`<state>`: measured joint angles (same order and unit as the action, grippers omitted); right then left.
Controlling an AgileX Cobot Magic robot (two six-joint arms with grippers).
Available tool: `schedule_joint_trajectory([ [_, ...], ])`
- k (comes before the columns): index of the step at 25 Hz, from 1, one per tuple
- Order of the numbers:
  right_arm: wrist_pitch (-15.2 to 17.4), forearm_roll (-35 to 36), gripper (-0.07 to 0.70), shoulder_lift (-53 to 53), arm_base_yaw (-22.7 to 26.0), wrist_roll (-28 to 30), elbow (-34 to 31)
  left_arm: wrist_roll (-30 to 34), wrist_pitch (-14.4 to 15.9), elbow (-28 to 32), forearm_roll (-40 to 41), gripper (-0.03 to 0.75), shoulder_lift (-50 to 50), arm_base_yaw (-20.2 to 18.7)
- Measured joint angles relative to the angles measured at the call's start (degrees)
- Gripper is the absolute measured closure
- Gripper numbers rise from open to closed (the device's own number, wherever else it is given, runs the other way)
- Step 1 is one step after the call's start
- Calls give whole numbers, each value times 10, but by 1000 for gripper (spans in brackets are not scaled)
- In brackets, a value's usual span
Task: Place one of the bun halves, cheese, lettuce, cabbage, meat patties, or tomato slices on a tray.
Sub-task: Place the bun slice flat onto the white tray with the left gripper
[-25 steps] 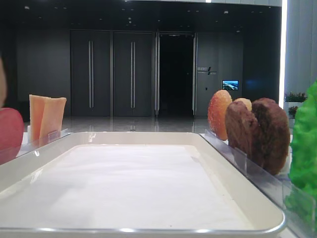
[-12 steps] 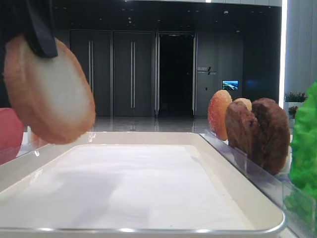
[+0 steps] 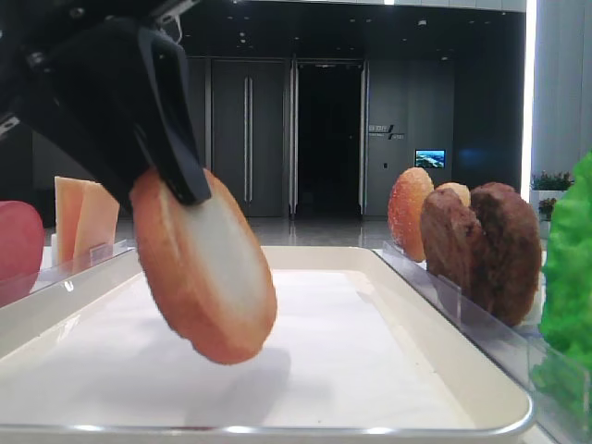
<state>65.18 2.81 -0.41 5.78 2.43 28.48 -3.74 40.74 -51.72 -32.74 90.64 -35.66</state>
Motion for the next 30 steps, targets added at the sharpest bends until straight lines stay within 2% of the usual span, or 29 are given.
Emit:
schedule_joint_trajectory([
  [7,0,0,216,0,0,0,0,11,-17,0,-15,574,23,0],
  [30,0,0,216,0,0,0,0,37,-27,0,-40,574,48,0],
])
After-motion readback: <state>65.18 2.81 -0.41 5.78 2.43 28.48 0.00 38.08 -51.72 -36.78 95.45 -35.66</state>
